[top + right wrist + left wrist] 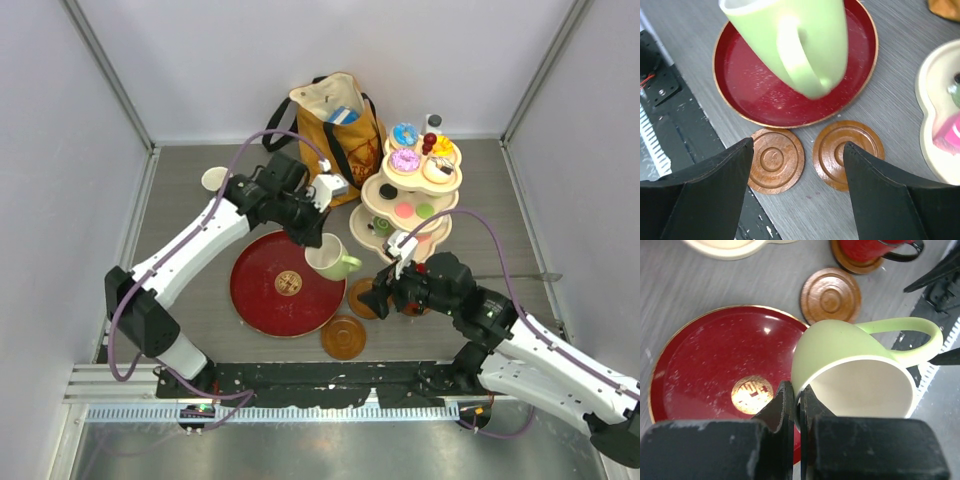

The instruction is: Serve the afternoon tea

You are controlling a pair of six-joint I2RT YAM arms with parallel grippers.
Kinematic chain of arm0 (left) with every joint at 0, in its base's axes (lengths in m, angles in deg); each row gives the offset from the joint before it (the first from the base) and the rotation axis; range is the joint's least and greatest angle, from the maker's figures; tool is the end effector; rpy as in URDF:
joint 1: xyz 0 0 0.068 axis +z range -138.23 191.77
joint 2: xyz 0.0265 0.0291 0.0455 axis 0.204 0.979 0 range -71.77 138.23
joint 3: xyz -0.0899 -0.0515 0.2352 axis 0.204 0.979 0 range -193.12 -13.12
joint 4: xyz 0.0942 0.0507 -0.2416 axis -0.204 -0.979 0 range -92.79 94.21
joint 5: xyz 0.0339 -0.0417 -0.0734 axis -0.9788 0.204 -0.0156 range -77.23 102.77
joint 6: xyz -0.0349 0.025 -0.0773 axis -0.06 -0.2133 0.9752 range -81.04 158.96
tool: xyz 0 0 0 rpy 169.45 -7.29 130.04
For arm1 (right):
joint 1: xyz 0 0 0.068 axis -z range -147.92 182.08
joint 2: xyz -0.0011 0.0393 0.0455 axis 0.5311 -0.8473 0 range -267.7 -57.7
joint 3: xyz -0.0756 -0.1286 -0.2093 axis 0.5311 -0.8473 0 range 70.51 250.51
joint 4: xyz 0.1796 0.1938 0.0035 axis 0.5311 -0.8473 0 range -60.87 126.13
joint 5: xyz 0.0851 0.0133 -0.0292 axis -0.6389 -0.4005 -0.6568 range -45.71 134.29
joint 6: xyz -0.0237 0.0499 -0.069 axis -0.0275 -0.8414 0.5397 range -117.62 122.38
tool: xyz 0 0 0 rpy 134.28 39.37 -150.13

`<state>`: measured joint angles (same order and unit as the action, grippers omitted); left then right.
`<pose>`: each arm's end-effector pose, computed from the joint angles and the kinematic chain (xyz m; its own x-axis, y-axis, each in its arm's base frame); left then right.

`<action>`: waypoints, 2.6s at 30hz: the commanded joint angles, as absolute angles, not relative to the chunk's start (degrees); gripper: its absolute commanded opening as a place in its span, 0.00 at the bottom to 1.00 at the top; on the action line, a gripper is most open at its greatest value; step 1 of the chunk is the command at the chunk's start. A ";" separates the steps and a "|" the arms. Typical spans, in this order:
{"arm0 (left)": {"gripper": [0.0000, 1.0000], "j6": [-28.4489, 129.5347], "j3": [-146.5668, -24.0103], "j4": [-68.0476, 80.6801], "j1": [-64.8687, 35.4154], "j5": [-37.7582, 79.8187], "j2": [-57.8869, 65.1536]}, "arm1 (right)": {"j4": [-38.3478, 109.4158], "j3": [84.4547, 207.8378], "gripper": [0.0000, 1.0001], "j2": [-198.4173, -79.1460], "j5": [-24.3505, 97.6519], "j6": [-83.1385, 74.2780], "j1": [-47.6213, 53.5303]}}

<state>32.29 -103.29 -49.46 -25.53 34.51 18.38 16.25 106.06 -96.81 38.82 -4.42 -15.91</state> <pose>0.2654 -0.2387 0.3029 -0.5507 0.5553 -0.6232 0.8070 0.5450 -0.2275 0.1408 0.1675 0.2537 -0.3590 -0.2223 -0.9065 -0.7610 0.6320 0.1464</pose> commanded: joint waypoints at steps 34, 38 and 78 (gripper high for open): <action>0.12 30.52 -111.65 -51.51 -39.03 30.62 22.54 | 13.72 114.46 0.06 -107.45 49.81 -0.95 -21.71; 0.52 31.32 -109.98 -49.58 -39.11 27.89 21.13 | 14.68 112.09 0.06 -103.77 53.61 -6.31 -21.62; 1.00 89.50 -77.81 -41.32 -16.10 -6.14 -11.93 | 24.71 94.24 0.45 -96.56 61.17 -22.40 -22.59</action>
